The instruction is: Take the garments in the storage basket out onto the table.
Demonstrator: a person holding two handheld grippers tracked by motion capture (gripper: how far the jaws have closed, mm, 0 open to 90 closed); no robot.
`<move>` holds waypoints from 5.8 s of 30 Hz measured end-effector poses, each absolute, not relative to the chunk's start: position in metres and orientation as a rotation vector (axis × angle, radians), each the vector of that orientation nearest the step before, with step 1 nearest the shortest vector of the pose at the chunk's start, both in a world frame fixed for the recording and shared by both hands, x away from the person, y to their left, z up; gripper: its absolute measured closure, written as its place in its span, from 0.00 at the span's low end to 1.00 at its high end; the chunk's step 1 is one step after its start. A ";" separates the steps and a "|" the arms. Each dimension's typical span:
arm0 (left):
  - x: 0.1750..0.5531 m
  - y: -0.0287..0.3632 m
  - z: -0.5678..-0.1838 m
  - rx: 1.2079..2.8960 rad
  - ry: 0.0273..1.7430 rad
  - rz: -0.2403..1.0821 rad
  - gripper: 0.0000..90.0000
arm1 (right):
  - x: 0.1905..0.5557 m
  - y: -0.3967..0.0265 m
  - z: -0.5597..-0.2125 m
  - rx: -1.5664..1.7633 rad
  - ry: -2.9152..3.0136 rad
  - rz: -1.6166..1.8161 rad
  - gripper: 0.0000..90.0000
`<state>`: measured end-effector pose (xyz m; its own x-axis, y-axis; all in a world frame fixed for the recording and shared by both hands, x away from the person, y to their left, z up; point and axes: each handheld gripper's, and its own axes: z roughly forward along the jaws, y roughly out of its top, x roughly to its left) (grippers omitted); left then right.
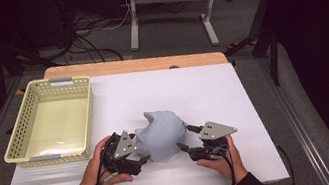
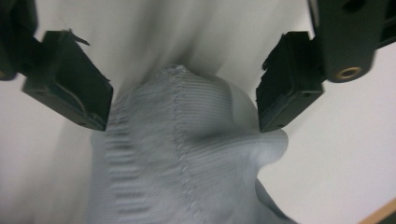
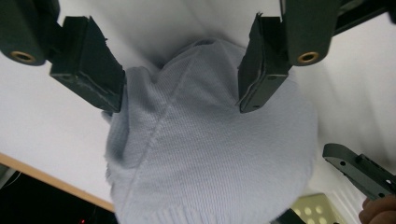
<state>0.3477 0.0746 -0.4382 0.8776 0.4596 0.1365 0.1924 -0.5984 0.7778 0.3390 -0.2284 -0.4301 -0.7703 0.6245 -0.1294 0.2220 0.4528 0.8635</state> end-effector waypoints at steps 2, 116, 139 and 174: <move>0.351 0.074 -0.442 2.220 0.474 0.404 0.27 | 0.344 -0.225 -0.434 0.738 2.287 1.255 0.38; 0.370 -0.008 -0.462 2.201 0.447 0.253 0.28 | 0.288 -0.309 -0.429 0.934 2.110 1.050 0.43; 0.356 0.047 -0.384 2.003 0.439 0.500 0.94 | 0.289 -0.301 -0.424 0.829 2.130 1.066 0.95; 0.350 0.063 -0.444 2.136 0.512 0.442 0.46 | 0.293 -0.306 -0.431 0.864 2.109 1.101 0.60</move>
<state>0.3502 0.0629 -0.4435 0.8523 0.5077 0.1257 0.1984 -0.5363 0.8204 0.2928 -0.3063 -0.4314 -0.6071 0.7670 -0.2076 0.2680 0.4436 0.8552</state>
